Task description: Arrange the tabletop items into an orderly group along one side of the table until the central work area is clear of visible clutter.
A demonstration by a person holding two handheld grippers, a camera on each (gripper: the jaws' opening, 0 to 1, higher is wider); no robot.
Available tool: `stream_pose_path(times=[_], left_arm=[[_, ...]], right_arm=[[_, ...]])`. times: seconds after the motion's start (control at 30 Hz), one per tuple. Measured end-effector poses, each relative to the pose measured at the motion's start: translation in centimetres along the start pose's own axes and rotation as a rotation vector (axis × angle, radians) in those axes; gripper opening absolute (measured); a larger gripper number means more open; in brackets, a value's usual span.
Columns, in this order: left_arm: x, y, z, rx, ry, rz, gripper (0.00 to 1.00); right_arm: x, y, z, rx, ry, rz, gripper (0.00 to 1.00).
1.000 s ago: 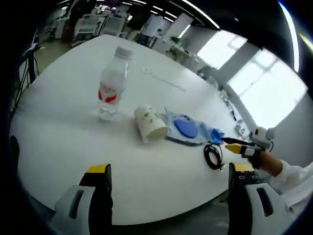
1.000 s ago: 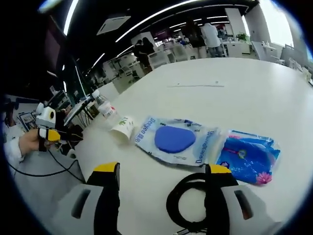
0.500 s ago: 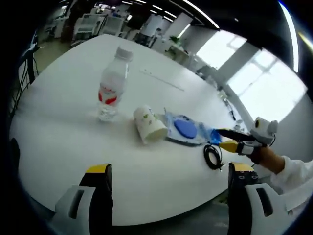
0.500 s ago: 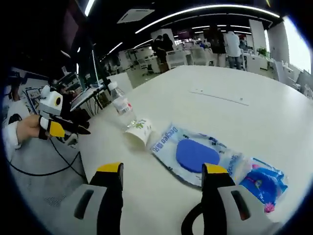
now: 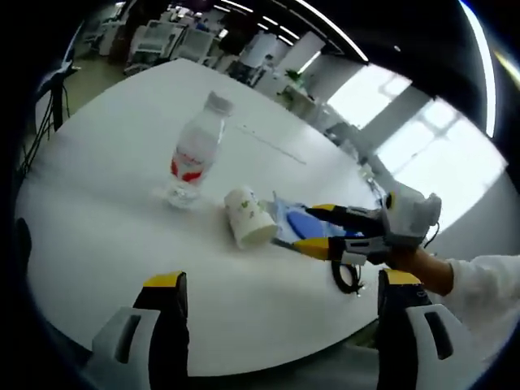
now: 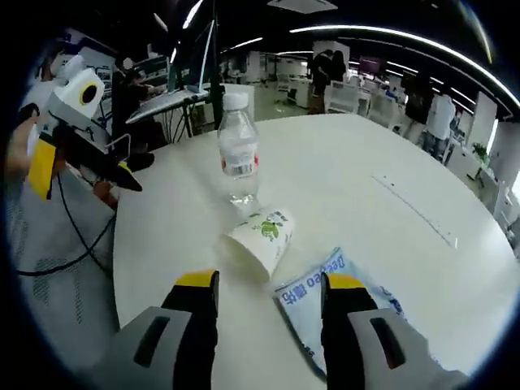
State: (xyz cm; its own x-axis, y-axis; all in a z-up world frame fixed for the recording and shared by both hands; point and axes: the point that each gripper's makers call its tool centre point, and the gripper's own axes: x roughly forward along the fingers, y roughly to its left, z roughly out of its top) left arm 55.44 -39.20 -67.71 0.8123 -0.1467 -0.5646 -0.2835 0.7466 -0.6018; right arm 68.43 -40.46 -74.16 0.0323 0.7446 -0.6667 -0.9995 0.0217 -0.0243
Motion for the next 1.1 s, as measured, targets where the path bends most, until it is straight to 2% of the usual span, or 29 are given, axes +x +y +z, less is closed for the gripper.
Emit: stream_pose_path(times=[0.1, 0.17, 0.3, 0.4, 0.47, 0.53, 0.6, 0.63, 0.67, 0.7, 0.73, 0.8, 0.83, 0.87, 1.03, 1.1], left_arm=[[-0.2, 0.0, 0.5, 0.003, -0.02, 0.004, 0.94], [-0.5, -0.1, 1.2, 0.02, -0.047, 0.01, 0.95], [-1.1, 0.4, 3.5, 0.125, -0.134, 0.071, 0.97], [-1.2, 0.4, 3.9, 0.187, -0.138, 0.09, 0.97], [-1.1, 0.2, 3.8, 0.187, -0.135, 0.084, 0.97], [-1.0, 0.3, 3.8, 0.195, -0.127, 0.081, 0.97], [-1.0, 0.5, 4.0, 0.197, -0.13, 0.082, 0.97], [-0.9, 0.7, 4.1, 0.191, -0.132, 0.078, 0.97], [-0.9, 0.7, 4.2, 0.172, -0.136, 0.07, 0.97], [-0.9, 0.6, 4.1, 0.151, -0.137, 0.059, 0.96], [-0.9, 0.5, 3.9, 0.14, -0.135, 0.049, 0.96], [-0.9, 0.3, 3.8, 0.13, -0.137, 0.043, 0.96], [-0.9, 0.2, 3.9, 0.132, -0.139, 0.041, 0.96], [-1.0, 0.0, 4.0, 0.139, -0.144, 0.039, 0.96], [-1.0, -0.1, 3.6, 0.151, -0.127, 0.041, 0.95], [-1.1, -0.2, 3.6, 0.156, -0.127, 0.04, 0.95]], right_arm=[[1.3, 0.1, -0.9, -0.022, 0.055, -0.007, 0.42], [1.9, 0.2, -1.1, -0.017, 0.067, -0.012, 0.42], [3.0, 1.0, -1.3, -0.015, 0.075, -0.003, 0.36], [3.7, 1.5, -1.5, -0.022, 0.099, 0.005, 0.33], [4.7, 1.2, -2.2, -0.009, 0.125, 0.003, 0.31], [4.7, 1.1, -2.1, -0.002, 0.13, -0.015, 0.28], [4.8, 1.0, -1.9, 0.001, 0.132, -0.022, 0.2], [5.1, 1.0, -1.9, 0.006, 0.142, -0.021, 0.12], [5.3, 1.0, -2.0, -0.002, 0.156, -0.024, 0.08], [5.0, 0.6, -2.3, -0.059, 0.181, -0.042, 0.05], [5.0, 0.5, -2.2, -0.08, 0.182, -0.052, 0.03], [5.2, 0.4, -2.2, -0.051, 0.182, -0.057, 0.02], [5.2, 0.5, -2.0, 0.015, 0.172, -0.063, 0.01], [5.2, 0.4, -1.9, 0.038, 0.172, -0.069, 0.01], [4.4, 0.1, -1.3, 0.017, 0.183, -0.081, 0.0], [4.5, 0.4, -0.9, 0.117, 0.191, -0.053, 0.0]])
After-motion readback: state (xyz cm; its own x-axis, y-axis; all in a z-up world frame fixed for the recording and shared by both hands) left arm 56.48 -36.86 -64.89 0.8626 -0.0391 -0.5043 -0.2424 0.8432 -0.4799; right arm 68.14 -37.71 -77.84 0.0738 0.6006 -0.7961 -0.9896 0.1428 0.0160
